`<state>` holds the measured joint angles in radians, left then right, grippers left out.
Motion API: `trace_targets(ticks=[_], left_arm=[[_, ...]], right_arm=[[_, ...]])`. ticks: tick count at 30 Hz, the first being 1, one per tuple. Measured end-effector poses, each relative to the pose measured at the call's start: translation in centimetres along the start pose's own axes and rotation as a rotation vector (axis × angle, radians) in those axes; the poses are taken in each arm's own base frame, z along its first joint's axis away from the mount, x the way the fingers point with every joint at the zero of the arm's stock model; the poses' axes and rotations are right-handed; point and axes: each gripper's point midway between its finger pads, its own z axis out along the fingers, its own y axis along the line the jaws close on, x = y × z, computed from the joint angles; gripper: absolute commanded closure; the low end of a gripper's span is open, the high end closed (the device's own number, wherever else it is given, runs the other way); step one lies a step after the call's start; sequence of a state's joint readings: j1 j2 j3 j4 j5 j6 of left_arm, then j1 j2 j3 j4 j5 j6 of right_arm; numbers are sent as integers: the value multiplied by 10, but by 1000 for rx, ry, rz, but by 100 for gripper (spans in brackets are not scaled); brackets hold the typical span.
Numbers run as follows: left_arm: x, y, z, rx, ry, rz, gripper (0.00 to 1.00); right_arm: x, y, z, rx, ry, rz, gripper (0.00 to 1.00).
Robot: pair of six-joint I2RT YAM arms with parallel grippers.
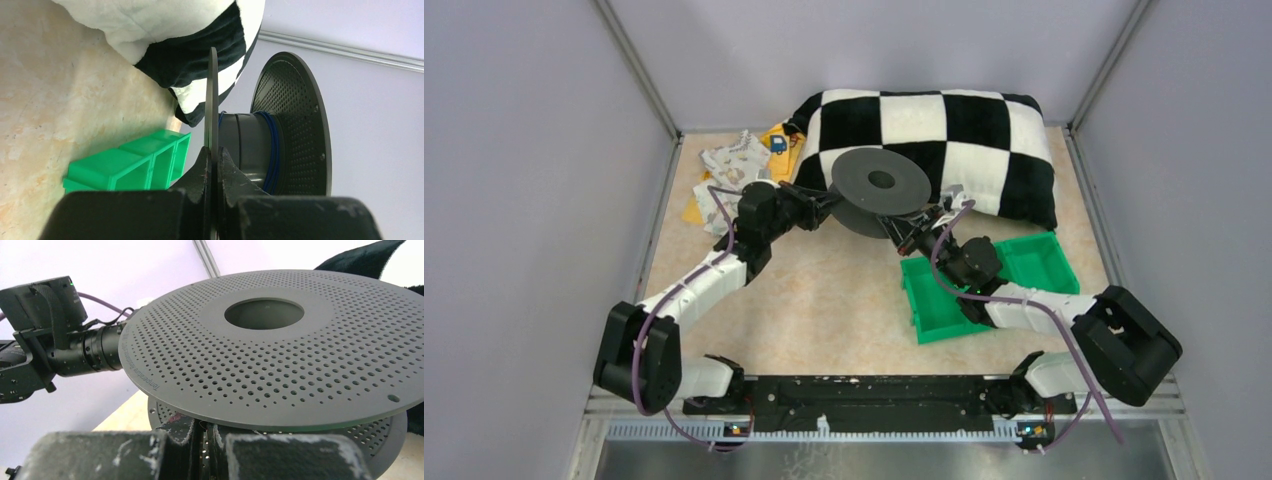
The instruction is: Wrap the cables
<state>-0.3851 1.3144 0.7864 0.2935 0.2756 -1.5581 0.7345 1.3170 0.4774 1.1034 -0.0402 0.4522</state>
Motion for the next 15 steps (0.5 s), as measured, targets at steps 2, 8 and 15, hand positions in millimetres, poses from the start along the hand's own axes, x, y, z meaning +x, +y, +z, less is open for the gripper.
trace_targets(ticks=[2, 8, 15], left_arm=[[0, 2, -1, -3, -4, -12, 100], [1, 3, -1, 0, -2, -40, 100], [-2, 3, -1, 24, -17, -45, 100]], right_arm=[[-1, 0, 1, 1, -12, 1, 100], [-3, 1, 2, 7, -24, -1, 93], [-1, 1, 1, 14, -9, -14, 70]])
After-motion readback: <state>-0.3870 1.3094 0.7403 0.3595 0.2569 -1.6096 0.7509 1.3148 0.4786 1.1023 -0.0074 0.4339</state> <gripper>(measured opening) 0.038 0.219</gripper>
